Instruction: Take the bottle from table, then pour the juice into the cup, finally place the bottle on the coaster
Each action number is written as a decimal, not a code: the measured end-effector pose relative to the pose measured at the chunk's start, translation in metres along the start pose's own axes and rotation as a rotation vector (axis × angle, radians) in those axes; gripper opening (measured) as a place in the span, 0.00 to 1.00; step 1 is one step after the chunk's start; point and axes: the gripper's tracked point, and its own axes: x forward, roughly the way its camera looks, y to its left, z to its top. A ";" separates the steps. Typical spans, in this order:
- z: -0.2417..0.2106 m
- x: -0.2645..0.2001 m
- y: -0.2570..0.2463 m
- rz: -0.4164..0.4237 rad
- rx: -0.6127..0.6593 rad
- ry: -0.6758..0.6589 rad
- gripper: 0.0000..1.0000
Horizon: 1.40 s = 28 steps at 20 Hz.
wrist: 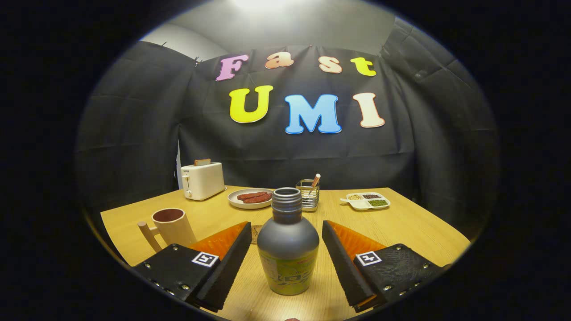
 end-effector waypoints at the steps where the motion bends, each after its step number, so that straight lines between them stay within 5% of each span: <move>1: -0.004 0.002 -0.001 0.000 -0.001 0.009 0.96; 22: -0.069 0.003 -0.004 -0.023 0.024 0.208 0.96; 24: -0.068 0.002 -0.005 -0.030 0.026 0.206 0.81; 28: -0.069 0.004 -0.006 -0.038 0.030 0.214 0.79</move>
